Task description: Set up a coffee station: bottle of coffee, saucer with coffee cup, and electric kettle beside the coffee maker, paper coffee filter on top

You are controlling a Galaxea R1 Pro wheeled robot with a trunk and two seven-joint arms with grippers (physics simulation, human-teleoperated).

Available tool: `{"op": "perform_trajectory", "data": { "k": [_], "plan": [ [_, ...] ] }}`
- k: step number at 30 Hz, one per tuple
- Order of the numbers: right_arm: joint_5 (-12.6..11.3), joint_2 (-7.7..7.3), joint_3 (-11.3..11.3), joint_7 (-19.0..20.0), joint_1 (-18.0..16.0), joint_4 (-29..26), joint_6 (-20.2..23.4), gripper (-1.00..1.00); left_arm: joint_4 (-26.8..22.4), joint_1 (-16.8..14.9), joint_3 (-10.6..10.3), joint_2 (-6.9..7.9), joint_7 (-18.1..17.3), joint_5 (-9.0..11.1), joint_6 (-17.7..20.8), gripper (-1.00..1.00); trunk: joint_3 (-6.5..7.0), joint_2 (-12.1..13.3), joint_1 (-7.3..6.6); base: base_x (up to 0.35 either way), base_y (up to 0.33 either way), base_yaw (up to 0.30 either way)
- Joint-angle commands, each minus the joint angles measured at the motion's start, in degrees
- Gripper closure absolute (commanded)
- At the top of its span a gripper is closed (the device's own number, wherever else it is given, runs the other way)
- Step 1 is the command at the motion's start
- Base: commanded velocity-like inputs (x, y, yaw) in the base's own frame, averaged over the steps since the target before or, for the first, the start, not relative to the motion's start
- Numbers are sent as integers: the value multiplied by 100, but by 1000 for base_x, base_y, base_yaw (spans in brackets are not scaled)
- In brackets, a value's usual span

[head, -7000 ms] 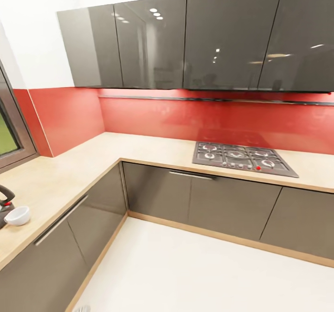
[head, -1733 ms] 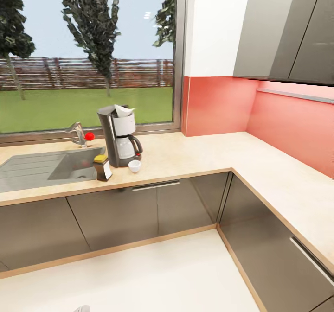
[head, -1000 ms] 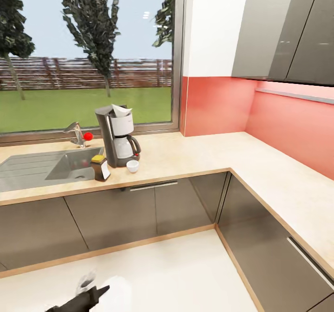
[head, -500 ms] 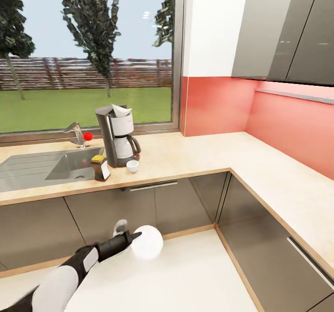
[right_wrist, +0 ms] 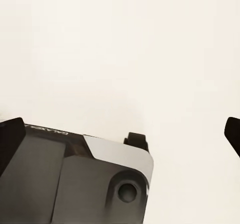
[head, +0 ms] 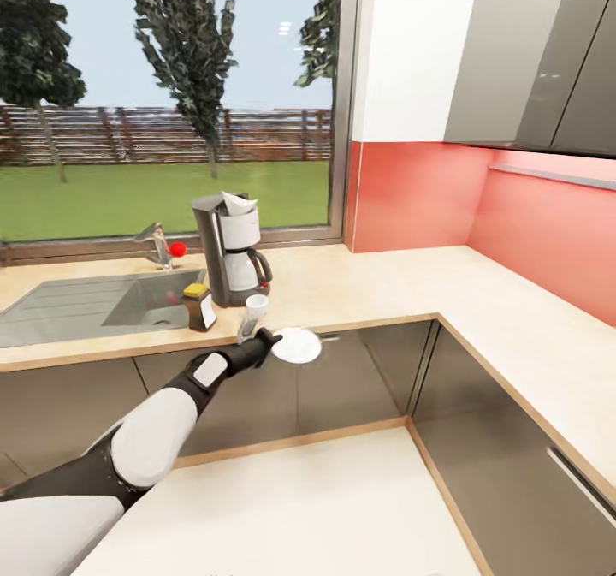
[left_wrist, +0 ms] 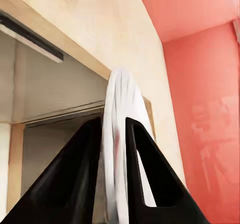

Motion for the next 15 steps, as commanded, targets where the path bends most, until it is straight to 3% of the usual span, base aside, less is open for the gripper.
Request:
{"op": "perform_trajectory", "data": {
  "k": [1, 6, 10, 15],
  "plan": [
    [-60, -3, 47, 13, -4, -1, 6, -100, -51, 0, -8, -30, 149, 283, -179, 100, -11, -10, 2, 0, 0, 271],
    [-60, -5, 46, 12, -4, -1, 6, -100, -113, -44, -19, -248, 617, 553, -572, 100, -11, -10, 2, 0, 0, 272],
    [-58, -5, 43, 12, -4, -1, 7, -100, -102, -50, -11, -275, 709, 605, -816, 100, -11, -10, 2, 0, 0, 184],
    [-24, -13, 46, 19, -4, -1, 11, -100, -42, 13, -9, -275, 693, 654, -1043, 100, -11, -10, 2, 0, 0, 33]
  ]
}}
